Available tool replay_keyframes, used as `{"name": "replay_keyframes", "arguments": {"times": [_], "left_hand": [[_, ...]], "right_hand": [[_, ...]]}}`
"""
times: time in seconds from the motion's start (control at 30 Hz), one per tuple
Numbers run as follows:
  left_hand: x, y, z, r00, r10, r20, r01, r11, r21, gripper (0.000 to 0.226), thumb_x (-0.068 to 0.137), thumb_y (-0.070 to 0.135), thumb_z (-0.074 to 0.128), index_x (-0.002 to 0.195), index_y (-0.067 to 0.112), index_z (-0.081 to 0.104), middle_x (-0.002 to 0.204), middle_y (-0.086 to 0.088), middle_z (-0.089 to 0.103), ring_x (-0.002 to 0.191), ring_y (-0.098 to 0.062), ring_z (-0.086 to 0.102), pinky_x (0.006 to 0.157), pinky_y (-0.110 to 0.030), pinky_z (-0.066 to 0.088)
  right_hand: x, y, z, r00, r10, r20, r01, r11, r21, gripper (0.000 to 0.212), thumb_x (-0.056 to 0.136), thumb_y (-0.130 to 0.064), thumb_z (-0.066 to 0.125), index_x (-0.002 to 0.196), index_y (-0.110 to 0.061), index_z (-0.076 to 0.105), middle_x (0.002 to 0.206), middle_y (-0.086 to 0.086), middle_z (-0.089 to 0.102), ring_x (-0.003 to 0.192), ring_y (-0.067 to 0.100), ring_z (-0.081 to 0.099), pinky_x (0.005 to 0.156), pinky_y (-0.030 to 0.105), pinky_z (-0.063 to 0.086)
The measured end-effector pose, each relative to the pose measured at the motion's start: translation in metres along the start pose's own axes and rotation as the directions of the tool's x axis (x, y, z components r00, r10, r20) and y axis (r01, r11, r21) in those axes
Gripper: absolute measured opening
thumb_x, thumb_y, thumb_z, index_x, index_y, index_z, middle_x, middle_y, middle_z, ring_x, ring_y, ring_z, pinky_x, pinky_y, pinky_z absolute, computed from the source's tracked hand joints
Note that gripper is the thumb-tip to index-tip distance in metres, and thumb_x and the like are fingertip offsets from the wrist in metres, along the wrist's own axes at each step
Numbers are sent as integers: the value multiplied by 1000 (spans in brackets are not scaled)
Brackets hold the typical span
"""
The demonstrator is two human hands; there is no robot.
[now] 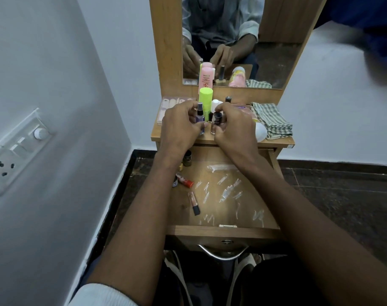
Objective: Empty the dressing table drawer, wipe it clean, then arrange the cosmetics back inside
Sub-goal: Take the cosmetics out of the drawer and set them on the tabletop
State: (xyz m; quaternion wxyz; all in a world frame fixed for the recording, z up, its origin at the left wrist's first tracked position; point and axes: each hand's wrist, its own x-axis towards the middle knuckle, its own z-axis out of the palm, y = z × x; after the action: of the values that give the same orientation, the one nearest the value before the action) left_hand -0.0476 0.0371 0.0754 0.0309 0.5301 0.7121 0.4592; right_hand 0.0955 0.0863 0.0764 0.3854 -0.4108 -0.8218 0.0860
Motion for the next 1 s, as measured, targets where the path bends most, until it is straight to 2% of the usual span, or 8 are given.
{"name": "replay_keyframes", "arguments": {"times": [0.1, 0.3, 0.5, 0.6, 0.77, 0.9, 0.97, 1.0], "left_hand": [[-4, -2, 2, 999, -27, 45, 27, 1000, 8, 37, 77, 18, 94, 110, 21, 79, 87, 10, 72, 78, -8, 67, 79, -32, 62], [-6, -2, 15, 998, -55, -19, 54, 998, -12, 42, 80, 11, 90, 120, 19, 78, 101, 5, 79, 84, -5, 70, 81, -26, 62], [-9, -1, 24, 997, -48, -65, 52, 996, 70, 39, 84, 20, 88, 122, 22, 77, 106, 5, 77, 93, -12, 71, 80, -34, 61], [-11, 1, 23, 995, -41, -87, 52, 991, 125, 43, 85, 24, 87, 127, 23, 75, 110, 4, 76, 95, -13, 69, 78, -32, 57], [-13, 3, 14, 995, -44, -85, 53, 992, 110, 53, 82, 20, 90, 132, 21, 71, 111, 2, 73, 88, -12, 69, 78, -31, 59], [-21, -5, -4, 996, -78, -54, 80, 996, 39, 28, 82, 16, 90, 107, 26, 80, 85, 13, 72, 74, -2, 67, 73, -29, 61], [-27, -15, -20, 995, -85, 61, 81, 995, 57, 19, 82, 12, 84, 89, 29, 80, 73, 18, 70, 66, 3, 64, 73, -31, 62], [-30, -21, -28, 984, -84, 155, 69, 993, 100, 20, 80, 10, 83, 83, 29, 80, 70, 19, 72, 66, 4, 65, 74, -33, 62]], "right_hand": [[-2, -3, 4, 1000, 23, -7, -23, 1000, 5, 36, 81, -1, 74, 114, -11, 64, 94, 9, 73, 87, 29, 67, 74, 43, 55], [-2, -8, 11, 999, 50, -1, -50, 998, 26, 48, 78, -3, 70, 124, -11, 59, 92, 11, 72, 87, 35, 67, 75, 48, 55], [1, -6, 15, 999, 40, -8, -40, 999, 4, 55, 78, -2, 68, 130, -13, 57, 97, 11, 73, 91, 35, 68, 74, 47, 55], [0, -5, 14, 1000, 21, -13, -21, 1000, 2, 58, 78, -1, 68, 133, -12, 55, 98, 11, 73, 91, 34, 69, 74, 48, 56], [-6, -1, 12, 998, -33, -54, 31, 999, -38, 49, 81, -3, 73, 126, -9, 55, 93, 10, 72, 84, 32, 68, 67, 37, 48], [-17, -7, 7, 988, -135, -74, 131, 990, -59, 26, 84, -3, 70, 106, -10, 59, 87, 8, 67, 77, 28, 63, 64, 37, 47], [-25, -14, 8, 980, -198, 26, 198, 980, -22, 14, 83, -2, 64, 91, -12, 60, 80, 4, 64, 73, 27, 60, 60, 35, 41], [-30, -18, 11, 969, -207, 134, 211, 977, -18, 12, 82, -4, 63, 87, -14, 61, 79, 1, 63, 74, 28, 60, 60, 33, 39]]}}
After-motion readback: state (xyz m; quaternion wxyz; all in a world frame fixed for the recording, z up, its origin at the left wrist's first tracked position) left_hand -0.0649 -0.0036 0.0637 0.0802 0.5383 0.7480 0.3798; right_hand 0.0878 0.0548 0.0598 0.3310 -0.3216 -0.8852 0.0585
